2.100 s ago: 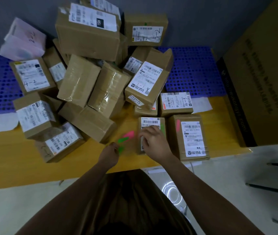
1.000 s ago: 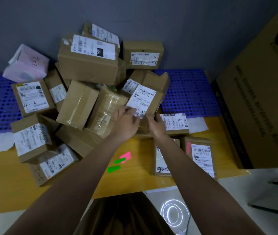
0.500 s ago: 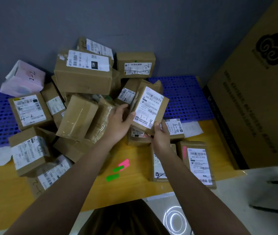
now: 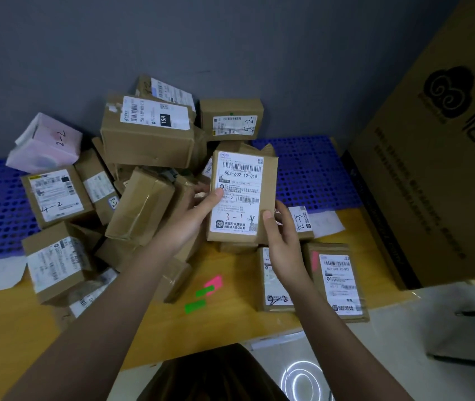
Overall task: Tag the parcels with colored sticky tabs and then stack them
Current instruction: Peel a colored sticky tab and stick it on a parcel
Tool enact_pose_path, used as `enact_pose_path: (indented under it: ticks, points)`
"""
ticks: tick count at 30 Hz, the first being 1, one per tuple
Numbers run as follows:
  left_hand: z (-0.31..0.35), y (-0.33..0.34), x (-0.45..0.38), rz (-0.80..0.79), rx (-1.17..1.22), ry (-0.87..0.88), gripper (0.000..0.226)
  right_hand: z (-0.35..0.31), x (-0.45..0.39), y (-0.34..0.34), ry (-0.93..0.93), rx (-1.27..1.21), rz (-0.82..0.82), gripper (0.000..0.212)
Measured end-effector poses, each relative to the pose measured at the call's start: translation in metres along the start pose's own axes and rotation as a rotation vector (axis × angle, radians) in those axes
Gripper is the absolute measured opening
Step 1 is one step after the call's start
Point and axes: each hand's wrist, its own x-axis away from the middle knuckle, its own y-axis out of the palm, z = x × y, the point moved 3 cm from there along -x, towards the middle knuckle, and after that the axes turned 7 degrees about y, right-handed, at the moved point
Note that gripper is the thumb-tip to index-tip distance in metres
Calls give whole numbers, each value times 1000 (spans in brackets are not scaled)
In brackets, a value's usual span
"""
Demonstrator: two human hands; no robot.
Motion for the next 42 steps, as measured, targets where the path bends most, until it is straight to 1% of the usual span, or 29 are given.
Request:
enact_pose_path:
  ticks: [2, 3, 5, 7, 9, 11, 12, 13, 15, 17, 19, 20, 21, 23, 25, 28, 29, 32, 34, 37, 40, 42]
  points:
    - [-4, -6, 10, -12, -73, -26, 53, -2, 9, -6, 18, 106, -32, 37]
    - [-8, -10, 16, -24, -135, -47, 57, -1, 13, -10, 39, 158, -63, 34]
    - [-15, -13, 31, -102, -272, -107, 64, 12, 21, -14, 108, 262, -141, 27]
    - [-27, -11, 47, -199, -396, -162, 66, 32, 29, -17, 205, 358, -215, 30]
    - [-46, -6, 58, -287, -496, -217, 70, 50, 35, -18, 277, 479, -240, 33]
    - [-68, 5, 63, -299, -573, -268, 74, 68, 37, -17, 320, 628, -234, 39]
    - [-79, 10, 63, -289, -609, -292, 72, 77, 36, -17, 332, 705, -223, 43]
    - [-91, 16, 63, -292, -613, -314, 65, 85, 35, -16, 335, 776, -201, 45]
    - [-113, 28, 60, -337, -524, -341, 52, 99, 31, -17, 326, 870, -129, 44]
    - [-132, 34, 55, -362, -387, -367, 49, 106, 27, -20, 326, 887, -52, 36]
    - [-147, 32, 52, -357, -327, -379, 47, 108, 26, -23, 308, 908, 13, 35]
    - [-152, 28, 52, -350, -359, -357, 45, 110, 27, -25, 288, 918, 51, 37]
    - [-156, 25, 51, -339, -438, -314, 43, 110, 28, -25, 239, 936, 92, 39]
    - [-165, 15, 50, -315, -681, -199, 42, 109, 33, -20, 57, 1017, 154, 41]
    - [-175, 7, 51, -336, -860, -124, 43, 109, 38, -9, -139, 1081, 150, 39]
    - [-196, 4, 48, -358, -984, -79, 41, 114, 40, 10, -297, 1098, 71, 29]
    - [-200, 5, 45, -343, -1009, -70, 41, 115, 40, 15, -314, 1116, 43, 25]
    - [-202, 12, 34, -287, -1071, -80, 42, 117, 36, 26, -305, 1096, -40, 25]
    - [-203, 17, 26, -274, -1115, -94, 44, 113, 32, 29, -305, 1069, -41, 21]
    - [-206, 25, 18, -283, -1210, -115, 45, 111, 25, 31, -297, 1030, -49, 22]
    - [-205, 32, 11, -275, -1273, -121, 35, 111, 20, 28, -287, 1000, -59, 24]
    - [-204, 33, 7, -257, -1250, -140, 33, 112, 18, 25, -269, 990, -61, 26]
